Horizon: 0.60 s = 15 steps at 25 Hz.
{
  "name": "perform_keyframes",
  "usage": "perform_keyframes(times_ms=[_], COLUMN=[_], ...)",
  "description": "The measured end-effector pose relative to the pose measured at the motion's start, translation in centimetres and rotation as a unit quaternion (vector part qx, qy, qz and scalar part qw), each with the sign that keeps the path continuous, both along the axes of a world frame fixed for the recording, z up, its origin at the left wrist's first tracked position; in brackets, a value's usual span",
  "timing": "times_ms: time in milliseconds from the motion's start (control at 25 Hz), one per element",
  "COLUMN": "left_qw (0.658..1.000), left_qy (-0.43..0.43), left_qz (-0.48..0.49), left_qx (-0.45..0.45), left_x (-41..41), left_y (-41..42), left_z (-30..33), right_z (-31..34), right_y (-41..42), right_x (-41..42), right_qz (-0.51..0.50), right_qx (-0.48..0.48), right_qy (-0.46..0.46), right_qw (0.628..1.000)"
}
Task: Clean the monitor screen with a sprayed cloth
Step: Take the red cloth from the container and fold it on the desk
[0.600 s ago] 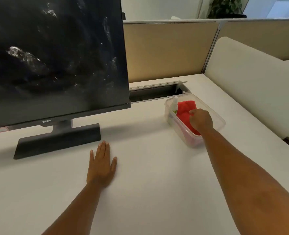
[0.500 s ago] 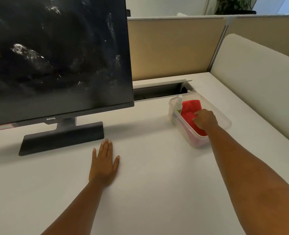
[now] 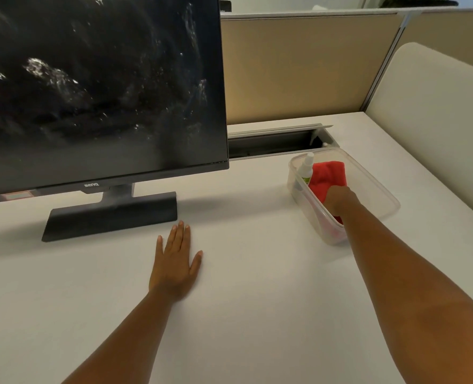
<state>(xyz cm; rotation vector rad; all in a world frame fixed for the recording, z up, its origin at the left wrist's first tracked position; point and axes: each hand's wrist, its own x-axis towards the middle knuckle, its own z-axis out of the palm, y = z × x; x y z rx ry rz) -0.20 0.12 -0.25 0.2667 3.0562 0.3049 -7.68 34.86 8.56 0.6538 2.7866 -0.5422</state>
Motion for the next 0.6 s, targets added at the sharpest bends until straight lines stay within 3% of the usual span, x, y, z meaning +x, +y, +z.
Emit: perform_keyframes(times_ms=[280, 600], left_qw=[1.000, 0.999], left_qy=[0.019, 0.020], left_qz=[-0.005, 0.026], left_qx=[0.021, 0.003], left_x=[0.0, 0.4], left_y=[-0.2, -0.2], left_z=[-0.3, -0.2], right_z=[1.5, 5.2], right_y=[1.6, 2.7], right_x=[0.8, 2.1], right_qz=[-0.024, -0.160], right_qx=[0.033, -0.076], right_qy=[0.079, 0.206], right_qw=[0.996, 0.962])
